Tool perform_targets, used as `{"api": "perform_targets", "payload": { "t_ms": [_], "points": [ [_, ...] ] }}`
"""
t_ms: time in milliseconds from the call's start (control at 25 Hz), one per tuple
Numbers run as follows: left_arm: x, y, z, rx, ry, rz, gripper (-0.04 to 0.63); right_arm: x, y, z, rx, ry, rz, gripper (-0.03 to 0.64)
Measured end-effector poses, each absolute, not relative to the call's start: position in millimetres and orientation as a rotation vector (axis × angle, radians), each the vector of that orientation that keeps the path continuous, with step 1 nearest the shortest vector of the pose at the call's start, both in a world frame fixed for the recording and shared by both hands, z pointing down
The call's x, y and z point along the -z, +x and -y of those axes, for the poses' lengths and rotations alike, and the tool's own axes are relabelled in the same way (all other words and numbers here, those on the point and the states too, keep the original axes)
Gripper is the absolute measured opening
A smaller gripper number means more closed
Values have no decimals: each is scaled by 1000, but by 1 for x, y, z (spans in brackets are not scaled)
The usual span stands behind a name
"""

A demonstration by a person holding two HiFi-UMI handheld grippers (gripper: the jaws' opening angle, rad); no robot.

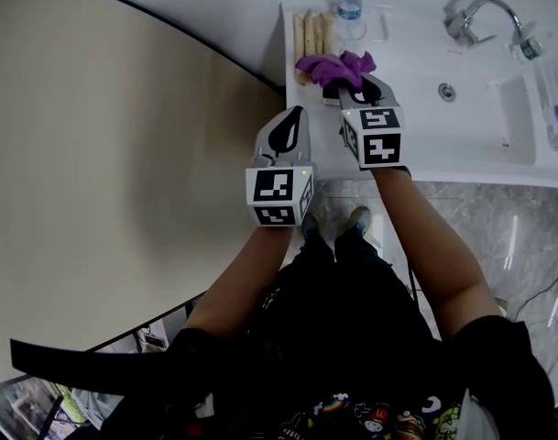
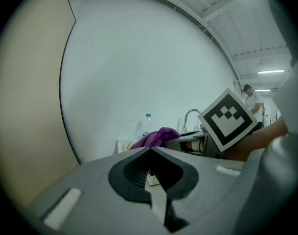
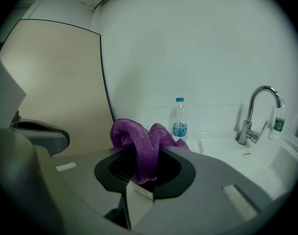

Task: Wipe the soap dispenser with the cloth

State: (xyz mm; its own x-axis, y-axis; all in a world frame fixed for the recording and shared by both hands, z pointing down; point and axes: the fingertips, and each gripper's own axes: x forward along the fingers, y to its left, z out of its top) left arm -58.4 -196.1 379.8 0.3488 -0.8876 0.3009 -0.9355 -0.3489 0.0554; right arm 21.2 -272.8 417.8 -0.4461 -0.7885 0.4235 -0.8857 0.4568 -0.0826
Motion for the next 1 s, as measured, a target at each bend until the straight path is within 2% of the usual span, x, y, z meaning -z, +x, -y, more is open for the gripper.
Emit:
{"api": "perform_targets", "payload": {
  "t_ms": [640, 1000],
  "points": [
    [-392, -43, 192, -350, 2407, 1586, 1, -479, 40, 228, -502, 1339, 2293, 101],
    [-391, -37, 194, -352, 2412, 1579, 1, -416, 74, 243, -427, 1478, 2384, 101]
  ]
}}
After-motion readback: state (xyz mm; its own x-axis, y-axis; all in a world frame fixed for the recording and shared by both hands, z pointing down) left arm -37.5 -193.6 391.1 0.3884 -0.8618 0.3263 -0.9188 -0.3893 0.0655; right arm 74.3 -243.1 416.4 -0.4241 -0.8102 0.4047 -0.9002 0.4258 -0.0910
